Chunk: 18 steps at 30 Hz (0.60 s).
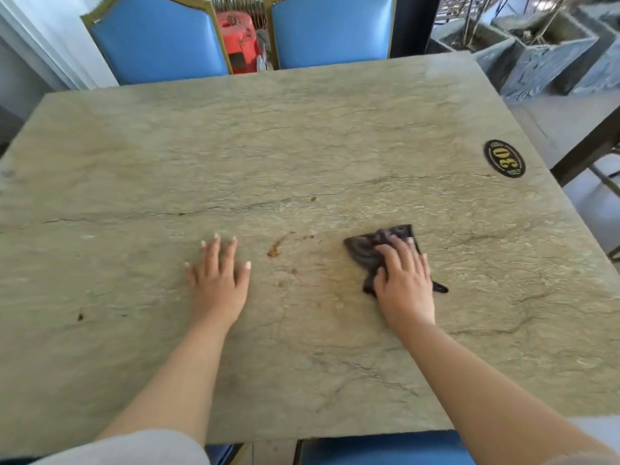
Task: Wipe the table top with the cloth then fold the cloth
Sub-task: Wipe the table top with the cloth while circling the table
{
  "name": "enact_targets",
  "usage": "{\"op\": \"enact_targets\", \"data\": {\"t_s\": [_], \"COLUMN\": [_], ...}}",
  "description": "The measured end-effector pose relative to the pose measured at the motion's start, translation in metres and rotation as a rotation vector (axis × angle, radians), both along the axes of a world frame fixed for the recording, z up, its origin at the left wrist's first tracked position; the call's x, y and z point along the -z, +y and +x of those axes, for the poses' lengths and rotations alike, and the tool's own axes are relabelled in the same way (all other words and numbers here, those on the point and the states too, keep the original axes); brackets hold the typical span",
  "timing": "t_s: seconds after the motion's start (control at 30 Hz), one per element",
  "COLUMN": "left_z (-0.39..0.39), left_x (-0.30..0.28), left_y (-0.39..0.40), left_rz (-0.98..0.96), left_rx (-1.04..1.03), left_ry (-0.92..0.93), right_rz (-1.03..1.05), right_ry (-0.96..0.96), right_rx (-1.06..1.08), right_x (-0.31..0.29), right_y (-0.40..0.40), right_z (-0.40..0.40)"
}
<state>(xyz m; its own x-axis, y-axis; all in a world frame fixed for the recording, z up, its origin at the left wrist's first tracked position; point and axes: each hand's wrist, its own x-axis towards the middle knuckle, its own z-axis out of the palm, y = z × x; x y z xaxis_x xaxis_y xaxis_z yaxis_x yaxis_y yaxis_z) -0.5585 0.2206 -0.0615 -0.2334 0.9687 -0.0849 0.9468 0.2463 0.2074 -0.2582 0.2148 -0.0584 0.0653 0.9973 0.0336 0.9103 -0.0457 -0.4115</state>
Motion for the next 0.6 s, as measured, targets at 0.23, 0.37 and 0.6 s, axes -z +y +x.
{"op": "enact_targets", "data": {"t_s": [0.23, 0.37, 0.6], "left_z": [-0.004, -0.004, 0.01], "left_x": [0.012, 0.011, -0.005], "left_y": [-0.001, 0.001, 0.044], "left_rz": [0.043, 0.082, 0.23], "left_rx": [0.001, -0.003, -0.008], "left_ry": [0.11, 0.093, -0.002], "right_rz": [-0.171, -0.14, -0.139], "right_ry": [-0.029, 0.026, 0.004], "right_rx": [0.3, -0.12, 0.049], "right_x": [-0.007, -0.012, -0.009], "right_y": [0.09, 0.075, 0.089], "right_z": [-0.064, -0.125, -0.065]}}
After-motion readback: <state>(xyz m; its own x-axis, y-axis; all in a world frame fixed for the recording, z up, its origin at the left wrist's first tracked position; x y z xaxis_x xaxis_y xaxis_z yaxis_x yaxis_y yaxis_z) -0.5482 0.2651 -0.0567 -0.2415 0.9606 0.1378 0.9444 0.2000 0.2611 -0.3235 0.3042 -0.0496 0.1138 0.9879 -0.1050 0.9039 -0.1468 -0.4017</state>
